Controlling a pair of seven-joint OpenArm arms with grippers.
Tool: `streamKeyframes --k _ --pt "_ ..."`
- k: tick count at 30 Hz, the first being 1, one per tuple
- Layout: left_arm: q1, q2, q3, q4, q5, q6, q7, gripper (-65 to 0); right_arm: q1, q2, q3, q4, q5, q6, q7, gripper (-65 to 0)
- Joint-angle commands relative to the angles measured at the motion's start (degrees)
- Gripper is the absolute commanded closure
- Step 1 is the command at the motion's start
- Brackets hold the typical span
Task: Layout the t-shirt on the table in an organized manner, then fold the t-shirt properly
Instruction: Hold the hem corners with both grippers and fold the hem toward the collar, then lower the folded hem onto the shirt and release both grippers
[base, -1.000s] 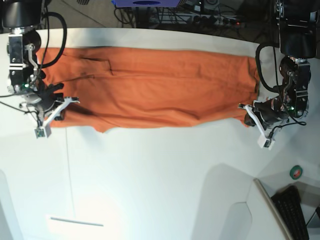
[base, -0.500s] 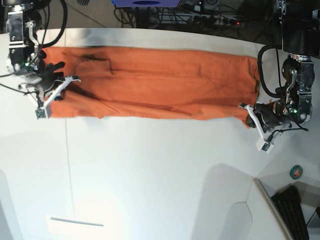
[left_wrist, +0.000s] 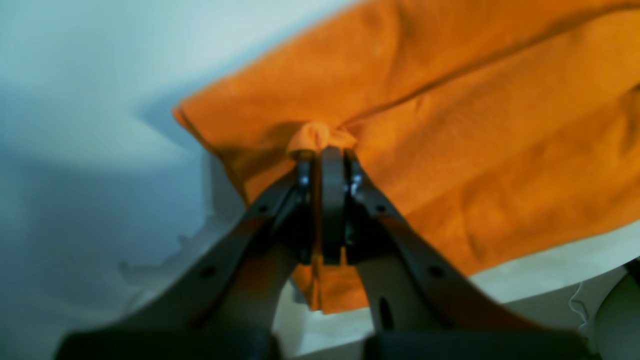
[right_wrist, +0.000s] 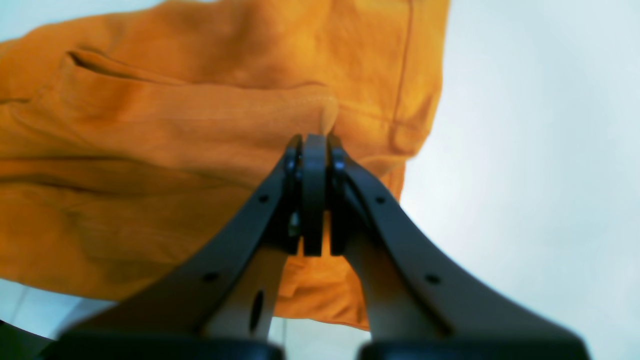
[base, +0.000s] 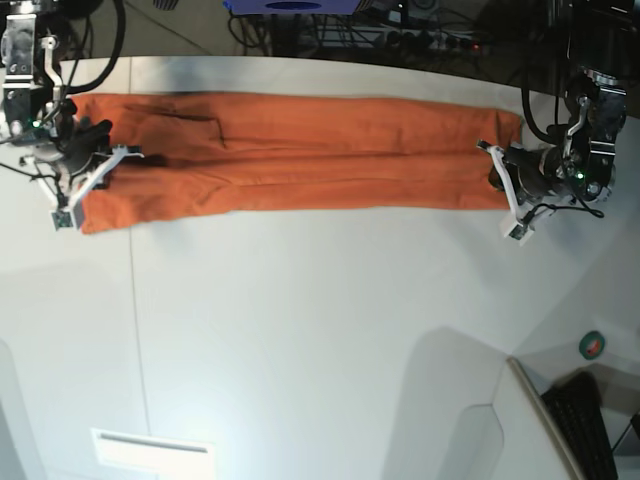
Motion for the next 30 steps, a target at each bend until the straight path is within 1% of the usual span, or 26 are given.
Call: streamKeyframes --k 1,5,7,10,16,22,25,27,28,30 --pt "-1.1 -1.0 -0.7 0.7 -0.2 0.1 -0.7 0.0 0.3 0.7 0.1 1.0 0.2 0.1 1.1 0.0" --pt "-1.3 -1.0 -0.7 0.8 -0.2 0.2 -0.7 0.0 0.2 -0.8 0.1 1.4 0.2 0.1 1.0 0.0" --pt "-1.4 -1.0 -0.7 1.1 -0.2 0.2 -0.7 0.0 -0.8 -0.8 0.1 2.6 0.2 0.1 0.7 0.0" --pt "-1.4 -1.0 -0.7 0.9 -0.2 0.2 -0.7 0.0 -1.7 -0.8 0.1 5.5 0.2 0.1 -1.2 0.0" --pt "-1.4 -1.3 -0.7 1.3 -0.1 0.2 -0.8 0.0 -1.3 -0.4 0.6 2.3 0.2 0.1 -1.0 0.0" --pt "-1.4 -1.5 -0.7 1.4 -0.1 0.2 -0.6 0.0 -1.2 -0.8 0.6 1.3 0.2 -0.2 -1.0 0.0" --pt "-1.4 -1.6 -0.4 1.4 -0.1 0.2 -0.4 0.0 -0.7 -0.8 0.7 1.1 0.2 -0.2 -1.7 0.0" --pt "-1.3 -1.9 -0.7 1.4 -0.1 0.2 -0.3 0.0 -0.6 -0.8 1.9 1.5 0.2 -0.2 -3.9 0.0" --pt "-1.3 -2.0 -0.7 1.4 -0.1 0.2 -0.3 -0.5 -0.5 -0.8 2.6 1.6 0.3 -0.2 -5.0 -5.9" --pt "-1.3 -2.2 -0.7 1.9 -0.1 0.2 -0.3 -10.2 -0.5 -0.8 3.2 2.2 0.4 -0.2 -5.6 -19.4"
